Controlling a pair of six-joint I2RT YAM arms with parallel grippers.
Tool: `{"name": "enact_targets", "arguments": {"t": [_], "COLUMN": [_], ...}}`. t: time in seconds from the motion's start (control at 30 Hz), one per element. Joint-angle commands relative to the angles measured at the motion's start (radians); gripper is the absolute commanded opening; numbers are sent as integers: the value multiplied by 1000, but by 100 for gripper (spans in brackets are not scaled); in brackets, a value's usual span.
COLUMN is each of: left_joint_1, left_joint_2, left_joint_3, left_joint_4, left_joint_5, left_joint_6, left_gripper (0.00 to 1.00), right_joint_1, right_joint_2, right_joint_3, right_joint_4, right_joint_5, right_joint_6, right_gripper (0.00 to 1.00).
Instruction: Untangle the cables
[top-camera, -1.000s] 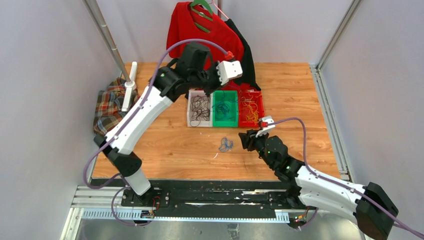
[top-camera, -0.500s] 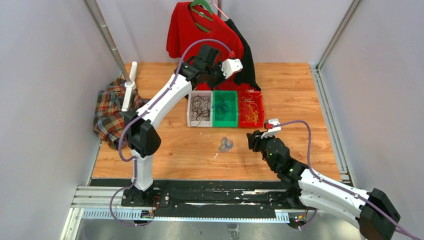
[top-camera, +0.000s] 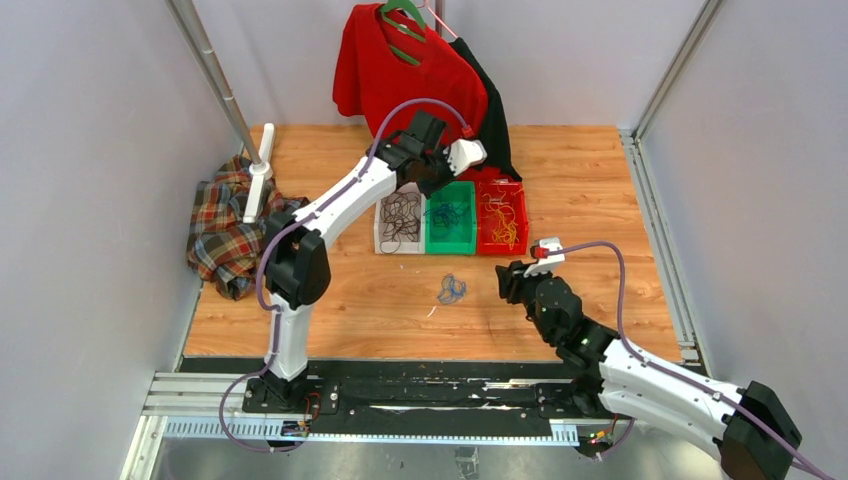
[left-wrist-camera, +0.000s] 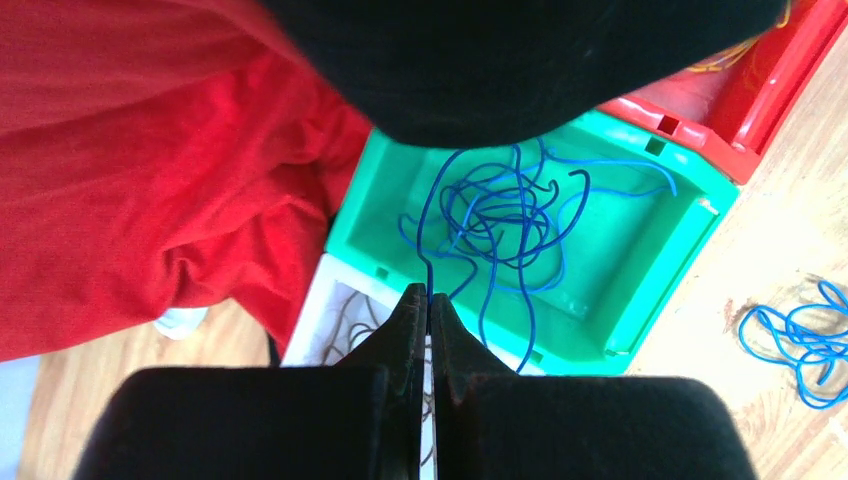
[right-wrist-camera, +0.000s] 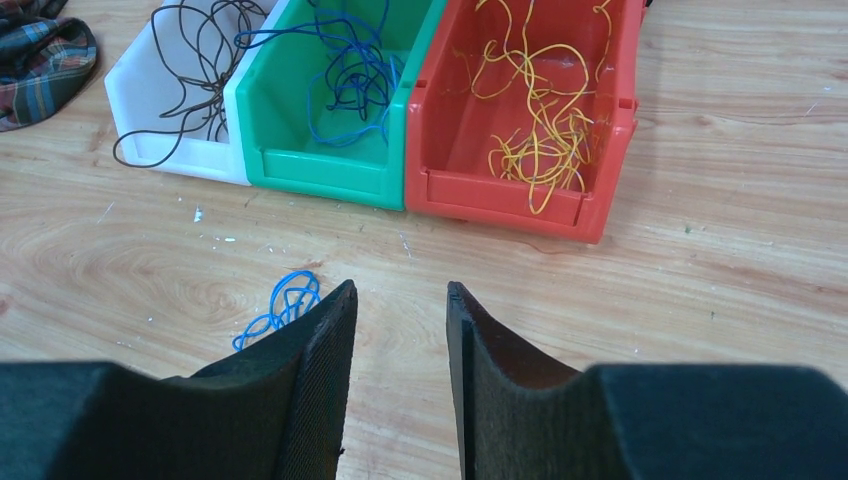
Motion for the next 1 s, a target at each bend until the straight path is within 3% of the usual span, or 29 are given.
{"name": "enact_targets", "arguments": {"t": [0.0,0.1,0.27,0.37,0.47,0.57,0.63,0.77,0.97], "left_joint_1": [-27,-46,-55,-54,-50,-28,-7,53,225], "left_joint_2": [46,61,64,52,35,-51,-122,-259,-493], "left_joint_3": [-27,-48,-77,-44,69,119,118,99,-59], "left_joint_4": [29,32,45,2,-144,-228,-255,-333,-350], "left_joint_5": [-39,-68,-72,-52,26,90,101,97,145], "left_joint_6": [-15,-10,-28,-39,-48,-61,-61,-67,-173], "left_gripper": [1,2,21,39,62,80,98,98,98], "right_joint_1": [-15,-14,-17,-24,-31,-37,-40,-42,-44], "right_joint_2": [-28,-33,5,49,112,189,247,401,684], "right_joint_3": [10,16,43,78,128,182,220,310,494], "right_joint_4": [-28,-42,-43,-45,-63,-81,-88,-102,-198], "right_joint_5": [31,30,18,-38,-111,-180,-236,-353,-480], "right_joint_6": [-5,-14,-14,-7,-18,-35,-47,-74,-112], "right_gripper": [38,38,39,42,46,51,56,63,65]}}
